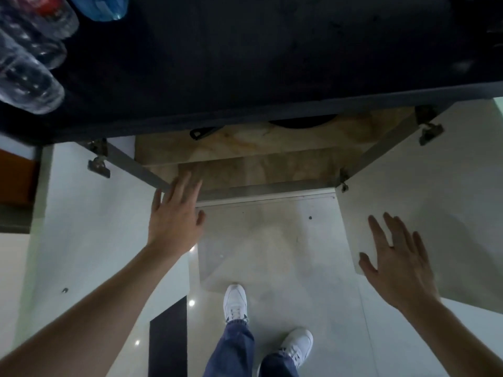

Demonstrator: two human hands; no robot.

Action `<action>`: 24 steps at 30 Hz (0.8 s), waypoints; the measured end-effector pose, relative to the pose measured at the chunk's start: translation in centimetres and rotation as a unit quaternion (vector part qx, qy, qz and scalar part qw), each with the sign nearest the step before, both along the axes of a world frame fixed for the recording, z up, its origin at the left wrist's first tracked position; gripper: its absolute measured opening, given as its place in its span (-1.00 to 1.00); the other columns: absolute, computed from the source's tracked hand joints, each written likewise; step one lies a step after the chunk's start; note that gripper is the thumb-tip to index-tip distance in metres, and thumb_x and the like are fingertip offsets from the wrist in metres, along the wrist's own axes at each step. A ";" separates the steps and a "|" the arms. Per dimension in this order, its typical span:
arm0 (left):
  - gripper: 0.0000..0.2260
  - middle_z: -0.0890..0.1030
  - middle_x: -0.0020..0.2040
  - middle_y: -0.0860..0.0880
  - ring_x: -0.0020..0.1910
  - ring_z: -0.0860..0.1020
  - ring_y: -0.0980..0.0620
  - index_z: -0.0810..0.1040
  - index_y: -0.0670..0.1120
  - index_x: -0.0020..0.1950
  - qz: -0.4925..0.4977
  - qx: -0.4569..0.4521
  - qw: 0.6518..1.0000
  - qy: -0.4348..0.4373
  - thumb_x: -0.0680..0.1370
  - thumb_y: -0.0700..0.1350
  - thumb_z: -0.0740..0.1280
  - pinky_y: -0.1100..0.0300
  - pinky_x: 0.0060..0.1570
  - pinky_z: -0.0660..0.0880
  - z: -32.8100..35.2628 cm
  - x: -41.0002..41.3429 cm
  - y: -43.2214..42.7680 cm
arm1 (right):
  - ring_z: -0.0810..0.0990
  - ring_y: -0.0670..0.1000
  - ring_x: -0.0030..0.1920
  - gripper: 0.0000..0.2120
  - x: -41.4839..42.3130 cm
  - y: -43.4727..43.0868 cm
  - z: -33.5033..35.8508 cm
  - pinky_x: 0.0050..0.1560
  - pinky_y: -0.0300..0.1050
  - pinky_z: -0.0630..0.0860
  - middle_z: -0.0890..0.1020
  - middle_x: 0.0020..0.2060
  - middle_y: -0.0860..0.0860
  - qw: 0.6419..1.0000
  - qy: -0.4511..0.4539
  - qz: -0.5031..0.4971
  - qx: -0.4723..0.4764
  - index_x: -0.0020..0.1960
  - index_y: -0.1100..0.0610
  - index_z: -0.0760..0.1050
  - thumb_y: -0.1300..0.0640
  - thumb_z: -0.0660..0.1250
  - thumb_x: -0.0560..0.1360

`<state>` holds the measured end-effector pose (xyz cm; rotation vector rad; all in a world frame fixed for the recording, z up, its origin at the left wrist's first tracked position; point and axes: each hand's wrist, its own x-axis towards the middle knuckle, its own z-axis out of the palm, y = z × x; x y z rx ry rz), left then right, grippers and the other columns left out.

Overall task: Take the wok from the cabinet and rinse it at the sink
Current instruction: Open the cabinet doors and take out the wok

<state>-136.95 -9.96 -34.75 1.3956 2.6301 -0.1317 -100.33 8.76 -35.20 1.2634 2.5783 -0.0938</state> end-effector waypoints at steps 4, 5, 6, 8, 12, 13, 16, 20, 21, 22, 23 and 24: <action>-0.30 0.17 0.55 -0.15 0.46 0.28 -0.21 0.13 -0.02 0.54 -0.050 0.028 0.998 0.033 0.47 0.08 0.34 -0.15 0.41 0.29 -1.8 -4.2 5.8 | 0.38 0.34 0.44 -0.29 -4.6 -2.0 -3.0 0.36 0.36 0.34 0.38 0.46 0.31 0.998 0.065 -0.006 -0.007 0.53 0.20 0.28 -0.02 0.39 0.47; -0.27 0.14 0.56 -0.15 0.45 0.28 -0.23 0.10 -0.02 0.55 -0.053 0.031 0.997 0.044 0.46 0.08 0.34 -0.15 0.42 0.29 -2.3 -5.2 7.0 | 0.40 0.35 0.43 -0.27 -5.7 -2.6 -3.7 0.35 0.37 0.35 0.39 0.45 0.32 0.997 0.079 -0.008 -0.014 0.52 0.21 0.29 -0.01 0.42 0.44; -0.24 0.14 0.55 -0.17 0.45 0.28 -0.24 0.08 -0.03 0.56 -0.050 0.034 0.997 0.052 0.45 0.08 0.35 -0.13 0.42 0.29 -2.8 -6.2 8.1 | 0.41 0.35 0.42 -0.24 -6.8 -3.2 -4.4 0.35 0.38 0.36 0.39 0.44 0.32 0.996 0.091 -0.011 -0.024 0.52 0.21 0.30 0.01 0.47 0.41; -0.22 0.20 0.50 -0.20 0.43 0.29 -0.24 0.09 -0.07 0.55 -0.039 0.040 0.996 0.063 0.43 0.07 0.38 -0.12 0.43 0.29 -3.8 -8.0 9.6 | 0.43 0.36 0.40 -0.20 -8.6 -4.1 -5.6 0.33 0.39 0.39 0.40 0.43 0.32 0.993 0.110 -0.018 -0.038 0.51 0.20 0.31 0.04 0.53 0.36; -0.21 0.24 0.50 -0.17 0.47 0.25 -0.23 0.10 -0.13 0.54 -0.057 0.042 0.996 0.061 0.42 0.08 0.38 -0.11 0.45 0.26 -5.8 -9.8 10.9 | 0.44 0.37 0.40 -0.22 -10.8 -4.8 -6.9 0.31 0.39 0.40 0.40 0.43 0.33 0.991 0.126 -0.022 -0.050 0.52 0.20 0.31 0.03 0.50 0.38; -0.19 0.21 0.52 -0.16 0.48 0.23 -0.22 0.08 -0.14 0.55 -0.065 0.039 0.995 0.060 0.42 0.09 0.39 -0.12 0.46 0.25 -6.2 -9.8 10.9 | 0.44 0.37 0.40 -0.22 -11.1 -4.8 -7.0 0.31 0.39 0.40 0.39 0.44 0.32 0.990 0.129 -0.022 -0.051 0.52 0.20 0.31 0.02 0.49 0.39; -0.16 0.15 0.56 -0.16 0.50 0.21 -0.20 0.04 -0.15 0.57 -0.070 0.049 0.995 0.047 0.42 0.08 0.36 -0.13 0.44 0.27 -6.8 -8.7 10.4 | 0.43 0.36 0.41 -0.22 -11.7 -4.8 -7.1 0.34 0.35 0.40 0.37 0.45 0.31 0.989 0.132 -0.026 -0.059 0.53 0.19 0.28 0.04 0.49 0.40; -0.19 0.07 0.60 -0.16 0.54 0.16 -0.16 -0.04 -0.15 0.58 -0.099 0.034 0.994 0.019 0.48 0.08 0.29 -0.16 0.44 0.25 -7.2 -5.1 8.6 | 0.46 0.36 0.37 -0.21 -12.5 -5.1 -6.9 0.32 0.32 0.42 0.38 0.45 0.32 0.988 0.136 -0.036 -0.062 0.54 0.19 0.28 0.03 0.49 0.40; -0.20 0.06 0.60 -0.15 0.54 0.15 -0.15 -0.05 -0.14 0.59 -0.104 0.033 0.994 0.010 0.49 0.08 0.28 -0.16 0.44 0.26 -7.3 -4.2 8.3 | 0.48 0.37 0.35 -0.21 -12.7 -5.3 -6.8 0.31 0.32 0.43 0.39 0.44 0.32 0.987 0.141 -0.037 -0.061 0.53 0.20 0.29 0.04 0.50 0.39; -0.23 0.08 0.60 -0.15 0.54 0.17 -0.15 -0.04 -0.13 0.58 -0.104 0.040 0.994 0.001 0.51 0.08 0.27 -0.15 0.42 0.28 -7.5 -3.5 8.2 | 0.49 0.37 0.34 -0.21 -12.9 -5.4 -6.7 0.30 0.33 0.45 0.39 0.43 0.32 0.987 0.146 -0.038 -0.059 0.52 0.21 0.30 0.06 0.51 0.38; -0.26 0.11 0.59 -0.15 0.52 0.20 -0.15 -0.03 -0.14 0.58 -0.099 0.056 0.993 -0.008 0.53 0.09 0.25 -0.13 0.41 0.31 -7.5 -2.9 8.4 | 0.50 0.37 0.33 -0.21 -13.0 -5.5 -6.6 0.29 0.33 0.46 0.40 0.42 0.32 0.986 0.149 -0.038 -0.058 0.52 0.21 0.31 0.06 0.52 0.38; -0.29 0.16 0.58 -0.16 0.50 0.25 -0.15 0.00 -0.15 0.58 -0.089 0.076 0.993 -0.022 0.56 0.10 0.23 -0.11 0.38 0.35 -7.6 -2.5 8.9 | 0.51 0.37 0.32 -0.21 -13.1 -5.5 -6.5 0.29 0.33 0.47 0.40 0.42 0.32 0.986 0.152 -0.038 -0.056 0.52 0.21 0.31 0.07 0.52 0.38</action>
